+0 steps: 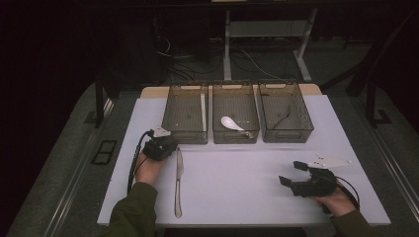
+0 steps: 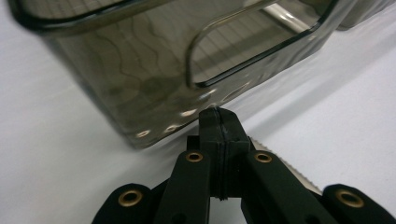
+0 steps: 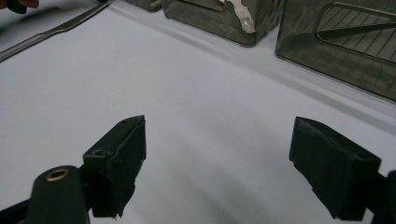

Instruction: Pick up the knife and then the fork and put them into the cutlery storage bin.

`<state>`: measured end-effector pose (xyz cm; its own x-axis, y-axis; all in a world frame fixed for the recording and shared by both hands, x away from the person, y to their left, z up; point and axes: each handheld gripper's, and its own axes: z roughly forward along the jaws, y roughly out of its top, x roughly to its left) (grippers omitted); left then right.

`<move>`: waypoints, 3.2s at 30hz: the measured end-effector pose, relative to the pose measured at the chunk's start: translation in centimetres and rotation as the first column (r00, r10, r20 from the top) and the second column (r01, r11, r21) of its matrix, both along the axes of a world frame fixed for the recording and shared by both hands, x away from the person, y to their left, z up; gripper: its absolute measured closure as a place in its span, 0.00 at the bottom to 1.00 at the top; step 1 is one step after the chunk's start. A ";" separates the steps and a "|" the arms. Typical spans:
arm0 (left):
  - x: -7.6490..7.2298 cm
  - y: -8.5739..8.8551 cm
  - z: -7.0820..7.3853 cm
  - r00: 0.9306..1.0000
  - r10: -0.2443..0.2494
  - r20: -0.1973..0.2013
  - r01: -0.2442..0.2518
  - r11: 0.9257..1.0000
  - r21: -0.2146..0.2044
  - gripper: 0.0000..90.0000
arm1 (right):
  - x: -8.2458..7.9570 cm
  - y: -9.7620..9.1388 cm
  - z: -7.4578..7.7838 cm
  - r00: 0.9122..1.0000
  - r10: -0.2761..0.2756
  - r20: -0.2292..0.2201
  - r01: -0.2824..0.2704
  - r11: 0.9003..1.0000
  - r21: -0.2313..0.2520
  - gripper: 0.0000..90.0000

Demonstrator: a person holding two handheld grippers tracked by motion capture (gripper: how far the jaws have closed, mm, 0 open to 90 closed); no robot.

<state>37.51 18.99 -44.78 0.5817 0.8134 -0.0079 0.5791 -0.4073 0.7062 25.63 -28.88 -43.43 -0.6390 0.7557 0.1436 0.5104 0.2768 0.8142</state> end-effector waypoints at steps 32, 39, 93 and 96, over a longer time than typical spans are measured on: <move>-2.4 -8.5 0.3 0.934 -0.351 -0.068 0.350 0.936 -0.024 0.99 | 0.0 -0.1 0.1 1.000 -0.005 0.007 0.005 1.000 0.009 0.21; -2.7 -9.1 0.3 0.919 -0.387 -0.069 0.387 0.922 -0.025 0.99 | 0.0 -0.1 0.1 1.000 -0.004 0.009 0.004 1.000 0.009 0.21; -9.6 1.1 0.5 0.910 -0.409 -0.074 0.410 0.912 -0.001 0.88 | 0.0 -0.2 0.2 1.000 -0.002 0.012 0.002 1.000 0.007 0.21; -9.5 1.2 0.5 0.914 -0.397 -0.087 0.396 0.918 -0.026 0.88 | 0.0 -0.1 0.2 1.000 0.001 0.013 -0.001 1.000 0.006 0.21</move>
<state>28.03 20.16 -44.26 0.8528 0.5161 -0.0796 0.4316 -0.6107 0.6639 25.60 -29.03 -43.26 -0.6415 0.7543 0.1398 0.4992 0.2722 0.8226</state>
